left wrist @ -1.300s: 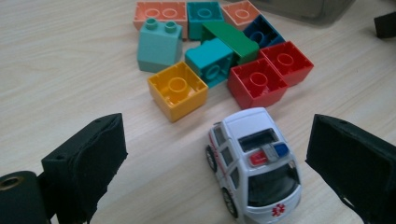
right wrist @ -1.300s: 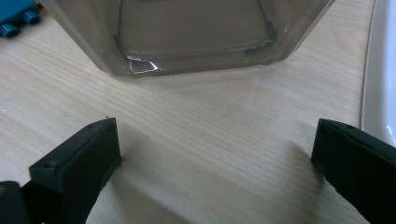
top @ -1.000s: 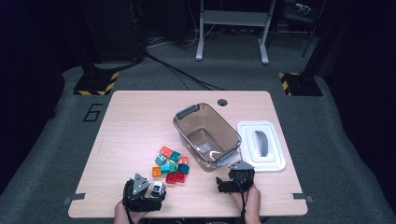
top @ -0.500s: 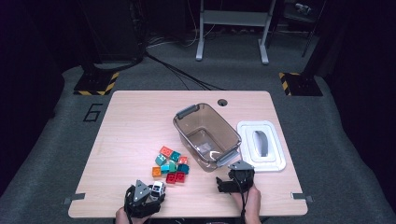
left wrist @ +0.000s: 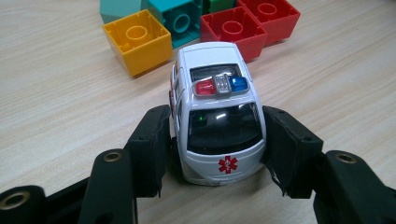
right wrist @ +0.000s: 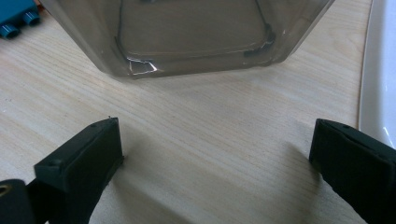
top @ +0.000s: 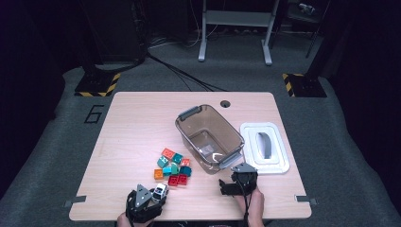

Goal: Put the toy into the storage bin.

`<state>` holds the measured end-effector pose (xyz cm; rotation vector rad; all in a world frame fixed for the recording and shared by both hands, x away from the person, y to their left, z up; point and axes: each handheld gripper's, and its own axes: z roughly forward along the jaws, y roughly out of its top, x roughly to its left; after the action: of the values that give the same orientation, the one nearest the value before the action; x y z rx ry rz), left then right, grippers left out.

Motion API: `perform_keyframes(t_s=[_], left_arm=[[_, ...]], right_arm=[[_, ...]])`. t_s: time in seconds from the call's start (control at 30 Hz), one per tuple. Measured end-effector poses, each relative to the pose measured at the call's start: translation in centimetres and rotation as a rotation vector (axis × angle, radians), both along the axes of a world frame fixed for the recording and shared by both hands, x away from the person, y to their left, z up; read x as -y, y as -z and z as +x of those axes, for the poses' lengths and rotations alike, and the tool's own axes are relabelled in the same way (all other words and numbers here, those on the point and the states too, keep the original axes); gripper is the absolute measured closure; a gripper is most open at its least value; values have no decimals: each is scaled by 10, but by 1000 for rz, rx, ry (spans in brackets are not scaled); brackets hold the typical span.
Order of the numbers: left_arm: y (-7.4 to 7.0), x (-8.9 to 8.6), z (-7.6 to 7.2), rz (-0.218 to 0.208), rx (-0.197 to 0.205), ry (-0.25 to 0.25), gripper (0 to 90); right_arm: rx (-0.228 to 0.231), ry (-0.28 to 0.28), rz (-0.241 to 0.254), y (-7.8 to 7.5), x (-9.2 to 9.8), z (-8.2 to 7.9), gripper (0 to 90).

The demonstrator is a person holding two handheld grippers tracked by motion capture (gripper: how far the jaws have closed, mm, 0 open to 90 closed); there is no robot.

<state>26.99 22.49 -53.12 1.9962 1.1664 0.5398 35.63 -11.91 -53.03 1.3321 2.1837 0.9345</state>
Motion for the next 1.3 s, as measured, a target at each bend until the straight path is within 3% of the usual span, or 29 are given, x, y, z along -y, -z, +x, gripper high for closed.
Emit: perform_keyframes(t_s=[0.37, 0.67, 1.03, 1.3], left_arm=[[-1, -4, -2, -10, 16, 10, 476], [-28, -15, 9, -96, 20, 41, 478], [-50, -15, 20, -57, 22, 104, 478], [-60, -20, 33, -52, 28, 100, 478]], right_arm=[[0, -4, 2, 0, 0, 0, 30], [1, -3, 3, 0, 0, 0, 30], [-4, -6, 9, 0, 1, 0, 32], [-1, -5, 3, 0, 1, 1, 34]])
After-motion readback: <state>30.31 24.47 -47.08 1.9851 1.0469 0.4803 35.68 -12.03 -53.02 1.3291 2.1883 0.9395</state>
